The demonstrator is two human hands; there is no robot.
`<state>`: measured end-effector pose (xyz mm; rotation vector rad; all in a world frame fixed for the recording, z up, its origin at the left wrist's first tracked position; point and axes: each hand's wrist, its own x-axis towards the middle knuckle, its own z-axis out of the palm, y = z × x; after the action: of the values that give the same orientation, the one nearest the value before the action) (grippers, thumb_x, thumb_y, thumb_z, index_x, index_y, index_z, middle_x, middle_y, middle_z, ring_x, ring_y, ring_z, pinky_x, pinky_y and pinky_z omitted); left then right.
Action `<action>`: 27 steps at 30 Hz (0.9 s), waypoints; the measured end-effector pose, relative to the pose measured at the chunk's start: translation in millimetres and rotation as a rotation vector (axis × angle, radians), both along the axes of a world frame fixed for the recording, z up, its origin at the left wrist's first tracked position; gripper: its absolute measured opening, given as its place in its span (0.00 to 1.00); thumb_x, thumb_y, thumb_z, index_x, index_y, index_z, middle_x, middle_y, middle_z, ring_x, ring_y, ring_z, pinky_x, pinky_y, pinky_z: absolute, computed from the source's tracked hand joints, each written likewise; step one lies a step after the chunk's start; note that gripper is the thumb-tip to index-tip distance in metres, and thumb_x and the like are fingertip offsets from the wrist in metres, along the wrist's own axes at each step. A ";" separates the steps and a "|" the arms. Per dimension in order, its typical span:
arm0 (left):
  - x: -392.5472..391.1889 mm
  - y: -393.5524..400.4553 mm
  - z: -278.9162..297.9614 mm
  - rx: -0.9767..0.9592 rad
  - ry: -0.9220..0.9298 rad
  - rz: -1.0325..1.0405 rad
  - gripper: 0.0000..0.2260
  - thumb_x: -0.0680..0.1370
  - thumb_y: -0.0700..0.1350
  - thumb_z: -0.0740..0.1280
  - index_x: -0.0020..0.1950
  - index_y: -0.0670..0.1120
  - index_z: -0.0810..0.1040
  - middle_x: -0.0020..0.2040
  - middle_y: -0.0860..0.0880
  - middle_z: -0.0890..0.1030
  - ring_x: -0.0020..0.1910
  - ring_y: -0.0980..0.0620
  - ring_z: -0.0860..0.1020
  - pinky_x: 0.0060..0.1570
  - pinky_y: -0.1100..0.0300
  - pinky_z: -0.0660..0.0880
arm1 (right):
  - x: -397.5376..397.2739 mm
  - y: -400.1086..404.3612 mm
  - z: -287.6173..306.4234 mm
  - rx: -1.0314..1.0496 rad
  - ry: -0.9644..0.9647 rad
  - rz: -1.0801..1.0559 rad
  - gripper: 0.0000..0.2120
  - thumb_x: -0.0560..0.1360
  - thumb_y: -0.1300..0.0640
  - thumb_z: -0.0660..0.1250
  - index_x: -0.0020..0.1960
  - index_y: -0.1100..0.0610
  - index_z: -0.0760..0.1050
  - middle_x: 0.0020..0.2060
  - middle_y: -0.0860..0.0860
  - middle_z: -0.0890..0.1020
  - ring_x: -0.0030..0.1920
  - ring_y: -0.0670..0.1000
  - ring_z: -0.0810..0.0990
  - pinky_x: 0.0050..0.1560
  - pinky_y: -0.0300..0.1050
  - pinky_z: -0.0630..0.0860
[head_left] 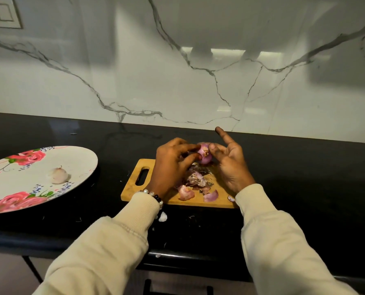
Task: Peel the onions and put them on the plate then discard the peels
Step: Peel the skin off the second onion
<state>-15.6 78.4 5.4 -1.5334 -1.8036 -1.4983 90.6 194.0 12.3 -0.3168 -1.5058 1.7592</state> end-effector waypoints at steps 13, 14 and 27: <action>-10.9 1.5 -4.0 -0.051 -0.118 0.226 0.13 0.77 0.32 0.63 0.58 0.44 0.79 0.53 0.47 0.81 0.52 0.51 0.79 0.54 0.54 0.78 | 1.3 1.6 4.7 -0.123 0.064 0.029 0.25 0.81 0.65 0.60 0.76 0.54 0.62 0.49 0.60 0.85 0.54 0.57 0.83 0.54 0.51 0.80; -11.2 1.4 -4.4 -0.061 -0.093 0.241 0.13 0.77 0.32 0.63 0.56 0.44 0.80 0.53 0.47 0.80 0.52 0.50 0.78 0.55 0.52 0.77 | 1.6 1.7 5.1 -0.131 0.064 0.032 0.24 0.82 0.65 0.59 0.77 0.54 0.62 0.49 0.61 0.84 0.54 0.56 0.83 0.54 0.51 0.81; -4.1 -1.2 -2.2 0.010 0.206 0.007 0.10 0.75 0.41 0.72 0.56 0.44 0.84 0.48 0.46 0.82 0.45 0.56 0.78 0.47 0.68 0.75 | 0.8 -1.0 1.2 0.015 -0.022 0.045 0.33 0.77 0.63 0.67 0.79 0.55 0.57 0.45 0.53 0.86 0.46 0.50 0.85 0.49 0.45 0.82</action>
<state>-19.7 77.1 3.3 -1.6100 -1.6796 -1.2916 91.4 192.9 13.5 -0.2980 -1.5521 1.7839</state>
